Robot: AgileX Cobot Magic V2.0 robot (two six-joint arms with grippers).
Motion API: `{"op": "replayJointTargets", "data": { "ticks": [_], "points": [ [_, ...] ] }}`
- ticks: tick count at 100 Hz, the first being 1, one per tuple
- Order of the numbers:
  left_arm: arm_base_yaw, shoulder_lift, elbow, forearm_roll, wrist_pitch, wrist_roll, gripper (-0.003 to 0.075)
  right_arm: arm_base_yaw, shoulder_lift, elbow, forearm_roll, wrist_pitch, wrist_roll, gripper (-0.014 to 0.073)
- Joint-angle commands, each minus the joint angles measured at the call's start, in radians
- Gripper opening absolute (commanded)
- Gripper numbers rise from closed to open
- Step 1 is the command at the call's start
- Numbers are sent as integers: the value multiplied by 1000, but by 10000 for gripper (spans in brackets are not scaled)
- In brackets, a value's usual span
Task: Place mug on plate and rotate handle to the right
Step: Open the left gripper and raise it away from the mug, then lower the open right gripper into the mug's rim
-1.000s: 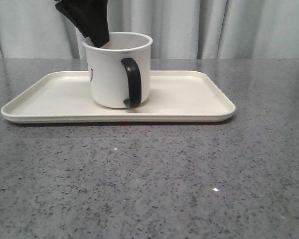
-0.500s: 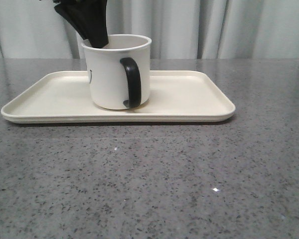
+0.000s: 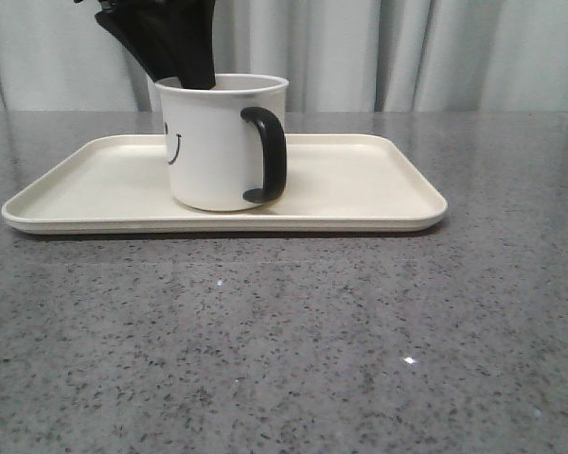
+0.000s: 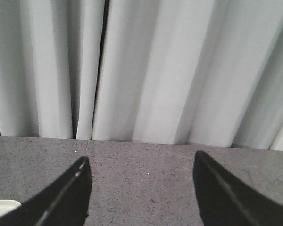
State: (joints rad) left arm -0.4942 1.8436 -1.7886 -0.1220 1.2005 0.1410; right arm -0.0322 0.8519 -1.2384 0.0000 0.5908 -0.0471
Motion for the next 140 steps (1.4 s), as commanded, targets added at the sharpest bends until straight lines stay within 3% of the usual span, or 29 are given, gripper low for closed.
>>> {"op": "replayJointTargets", "data": {
  "ticks": [1,66,118,125,140],
  "points": [
    [-5,-46,-29,-21,-30,1,348,2,2,-31,-12,-69,-11,476],
    [-5,-89,-351,-6,64,1,347,2,2,-31,-12,-69,-11,476],
    [29,-382,-356,265,64,-57,345,2,2,-31,-12,-65,-11,476],
    [46,-421,-350,293,64,-71,318,2,2,-31,-12,-65,-11,476],
    [103,-511,-281,325,64,-71,176,2,2,-31,-11,-61,-11,476]
  ]
}}
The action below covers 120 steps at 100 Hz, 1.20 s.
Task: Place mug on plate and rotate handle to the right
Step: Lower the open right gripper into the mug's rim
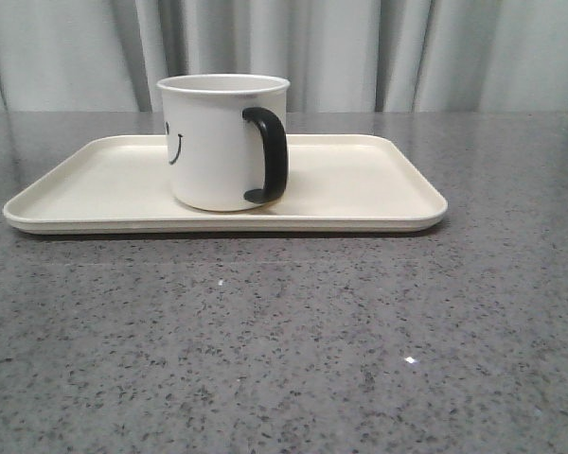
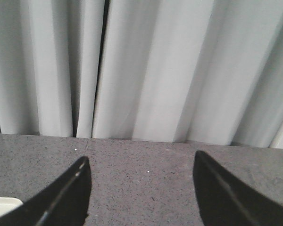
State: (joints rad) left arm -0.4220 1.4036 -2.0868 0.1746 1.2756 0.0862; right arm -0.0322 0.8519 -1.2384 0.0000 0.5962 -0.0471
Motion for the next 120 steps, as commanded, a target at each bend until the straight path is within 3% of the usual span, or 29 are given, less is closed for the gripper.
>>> {"op": "replayJointTargets", "data": {
  "ticks": [1,27,57,83,120],
  "points": [
    [34,-79,22,29,-12,-16,169,2,2,-31,-11,-67,-11,476],
    [187,-229,219,76,-12,-16,-21,2,2,-31,-11,-67,-11,476],
    [252,-294,338,78,-18,-16,-20,47,34,-56,50,-79,-57,476],
    [252,-294,343,78,-20,-16,-20,283,228,-277,195,40,-193,476],
    [252,-294,343,75,-20,-16,-20,496,560,-471,246,270,-194,476]
  ]
}}
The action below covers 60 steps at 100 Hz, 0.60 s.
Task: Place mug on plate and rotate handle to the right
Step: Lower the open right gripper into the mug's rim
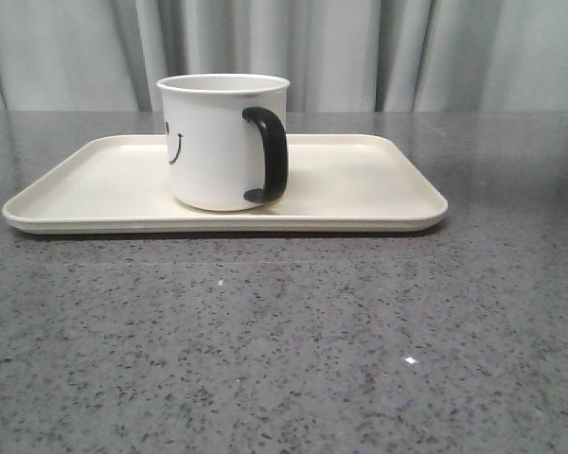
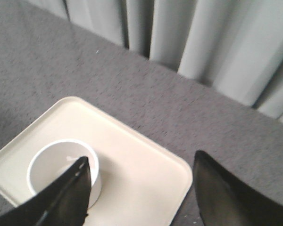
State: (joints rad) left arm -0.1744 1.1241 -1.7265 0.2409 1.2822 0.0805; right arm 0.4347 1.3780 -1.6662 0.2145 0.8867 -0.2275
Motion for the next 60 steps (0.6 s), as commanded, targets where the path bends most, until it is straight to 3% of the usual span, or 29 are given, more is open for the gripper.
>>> {"op": "replayJointTargets", "data": {
  "ticks": [1,36,60],
  "points": [
    [5,-14,-18,9,-26,-10,-20,35,38,-43,32,-18,-13,476],
    [5,-14,-18,9,-26,-10,-20,127,192,-43,57,-2,-13,476],
    [5,-14,-18,9,-26,-10,-20,133,255,-43,79,-1,-13,476]
  ]
}}
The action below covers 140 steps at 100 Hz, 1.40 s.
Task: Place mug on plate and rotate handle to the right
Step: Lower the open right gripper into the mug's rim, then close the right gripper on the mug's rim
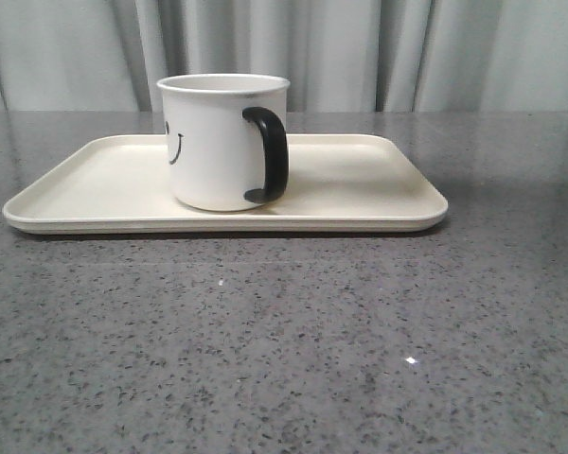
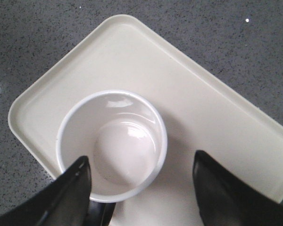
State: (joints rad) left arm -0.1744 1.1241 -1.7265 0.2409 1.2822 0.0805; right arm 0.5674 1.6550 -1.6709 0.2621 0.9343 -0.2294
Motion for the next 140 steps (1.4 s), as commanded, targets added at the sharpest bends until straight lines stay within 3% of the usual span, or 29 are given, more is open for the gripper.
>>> {"op": "replayJointTargets", "data": {
  "ticks": [1,90,104,119,130,140],
  "points": [
    [5,-14,-18,9,-26,-10,-20,0,-19,-39,32,-48,-11,476],
    [5,-14,-18,9,-24,-10,-20,0,166,-39,44,-72,-11,468],
    [5,-14,-18,9,-24,-10,-20,0,167,-39,44,-87,-11,337],
    [5,-14,-18,9,-24,-10,-20,0,167,-39,44,-114,-11,72],
    [5,-14,-18,9,-24,-10,-20,0,167,-39,44,-130,-11,-73],
    [5,-14,-18,9,-24,-10,-20,0,167,-39,44,-136,-11,-68]
  ]
}}
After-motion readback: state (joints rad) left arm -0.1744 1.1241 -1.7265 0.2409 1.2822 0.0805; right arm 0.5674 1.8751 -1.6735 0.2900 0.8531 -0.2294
